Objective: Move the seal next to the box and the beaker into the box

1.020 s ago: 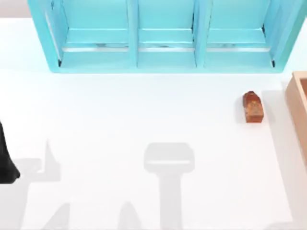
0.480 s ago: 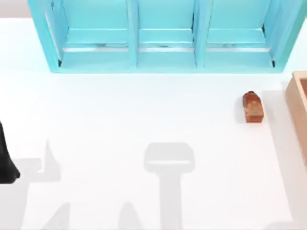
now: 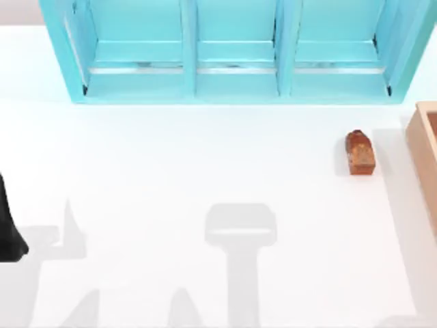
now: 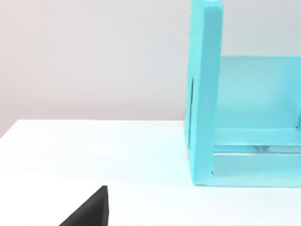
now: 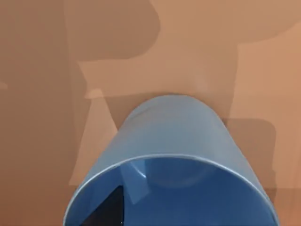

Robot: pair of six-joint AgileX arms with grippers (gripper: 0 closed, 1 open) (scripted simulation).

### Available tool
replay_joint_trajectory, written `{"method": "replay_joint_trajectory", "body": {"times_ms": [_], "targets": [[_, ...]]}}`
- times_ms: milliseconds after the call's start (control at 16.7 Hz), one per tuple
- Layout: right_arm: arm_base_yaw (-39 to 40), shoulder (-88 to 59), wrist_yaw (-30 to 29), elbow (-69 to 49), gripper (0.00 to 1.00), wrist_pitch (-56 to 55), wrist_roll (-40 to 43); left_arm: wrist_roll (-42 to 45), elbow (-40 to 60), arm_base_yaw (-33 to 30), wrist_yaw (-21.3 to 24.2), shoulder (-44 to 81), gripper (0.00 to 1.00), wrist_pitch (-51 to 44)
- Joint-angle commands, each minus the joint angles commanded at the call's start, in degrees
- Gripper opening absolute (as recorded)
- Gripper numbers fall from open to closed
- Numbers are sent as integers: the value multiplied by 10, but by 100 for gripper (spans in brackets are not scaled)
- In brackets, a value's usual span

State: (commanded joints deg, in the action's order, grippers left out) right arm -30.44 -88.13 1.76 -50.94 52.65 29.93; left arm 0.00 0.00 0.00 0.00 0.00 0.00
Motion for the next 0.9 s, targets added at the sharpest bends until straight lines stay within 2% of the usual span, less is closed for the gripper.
{"method": "replay_joint_trajectory", "body": {"times_ms": [360, 600, 900], "targets": [[-1, 1, 1, -2, 100, -1, 1, 0, 0, 0, 0, 0, 100, 0], [-9, 8, 29, -64, 100, 5, 14, 0, 0, 0, 0, 0, 100, 0], [-6, 23, 38, -182, 100, 125, 12, 0, 0, 0, 0, 0, 100, 0]]}}
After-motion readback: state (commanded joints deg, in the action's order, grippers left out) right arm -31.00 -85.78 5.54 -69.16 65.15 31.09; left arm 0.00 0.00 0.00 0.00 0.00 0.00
